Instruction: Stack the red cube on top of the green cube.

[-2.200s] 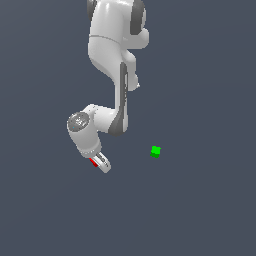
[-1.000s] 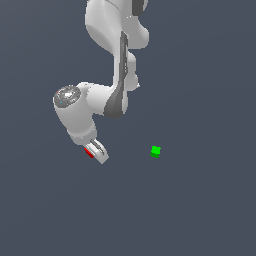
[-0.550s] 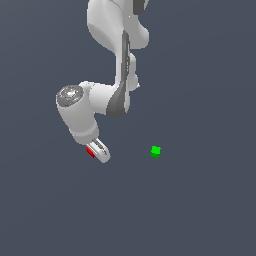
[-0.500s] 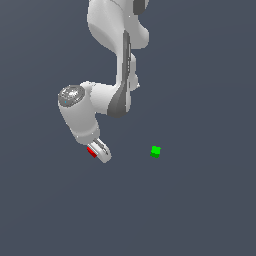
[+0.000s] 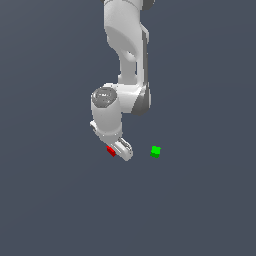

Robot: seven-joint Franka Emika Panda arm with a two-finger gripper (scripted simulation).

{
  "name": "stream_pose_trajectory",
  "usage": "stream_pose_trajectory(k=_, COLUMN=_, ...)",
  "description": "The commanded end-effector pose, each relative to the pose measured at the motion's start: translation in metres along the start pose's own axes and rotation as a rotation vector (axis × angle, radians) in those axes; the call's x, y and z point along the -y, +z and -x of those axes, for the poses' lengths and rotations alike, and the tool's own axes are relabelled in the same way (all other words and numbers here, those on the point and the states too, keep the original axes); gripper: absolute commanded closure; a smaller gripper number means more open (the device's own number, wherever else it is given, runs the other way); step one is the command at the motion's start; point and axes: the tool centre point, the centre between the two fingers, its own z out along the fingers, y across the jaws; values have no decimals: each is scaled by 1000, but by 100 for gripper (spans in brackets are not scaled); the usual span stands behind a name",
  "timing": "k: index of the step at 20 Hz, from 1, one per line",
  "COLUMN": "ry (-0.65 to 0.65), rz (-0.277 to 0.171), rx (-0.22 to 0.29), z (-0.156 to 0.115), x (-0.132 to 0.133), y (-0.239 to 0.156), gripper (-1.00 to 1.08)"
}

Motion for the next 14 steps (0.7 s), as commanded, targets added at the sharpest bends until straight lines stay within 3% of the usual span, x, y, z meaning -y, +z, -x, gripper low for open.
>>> stream_pose_trajectory(k=1, ry=-1, rz=-1, rx=0, z=25, x=19, y=6, gripper=108)
stream_pose_trajectory(k=9, ry=-1, rz=-1, rx=0, z=103, x=78, y=24, gripper=108)
stream_pose_trajectory(k=14, ry=-1, rz=0, rx=0, z=137, x=106, y=33, gripper=108)
